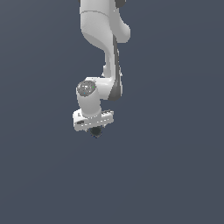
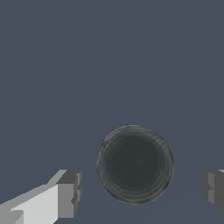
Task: Pick up the object and move it to a goal position.
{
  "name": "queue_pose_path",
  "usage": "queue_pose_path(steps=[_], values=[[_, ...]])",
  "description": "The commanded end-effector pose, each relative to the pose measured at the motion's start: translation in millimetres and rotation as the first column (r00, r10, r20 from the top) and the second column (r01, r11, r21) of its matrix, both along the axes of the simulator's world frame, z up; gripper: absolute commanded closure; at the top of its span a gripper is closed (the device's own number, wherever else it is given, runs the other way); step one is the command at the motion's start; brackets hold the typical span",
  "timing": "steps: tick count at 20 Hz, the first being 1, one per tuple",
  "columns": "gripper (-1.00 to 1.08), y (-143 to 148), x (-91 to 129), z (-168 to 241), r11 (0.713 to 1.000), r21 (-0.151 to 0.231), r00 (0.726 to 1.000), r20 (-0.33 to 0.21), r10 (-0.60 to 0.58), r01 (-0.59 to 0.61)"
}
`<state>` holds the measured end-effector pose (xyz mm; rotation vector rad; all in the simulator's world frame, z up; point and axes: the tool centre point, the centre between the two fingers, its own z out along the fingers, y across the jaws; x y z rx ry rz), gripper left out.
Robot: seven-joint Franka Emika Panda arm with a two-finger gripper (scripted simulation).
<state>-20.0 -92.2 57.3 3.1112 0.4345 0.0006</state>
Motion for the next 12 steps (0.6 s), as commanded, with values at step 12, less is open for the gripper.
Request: queue_pose_path(steps=[12], values=[[-0.92, 0, 0, -44, 1.0, 0.0, 1.0, 0.0, 0.003, -0.003]])
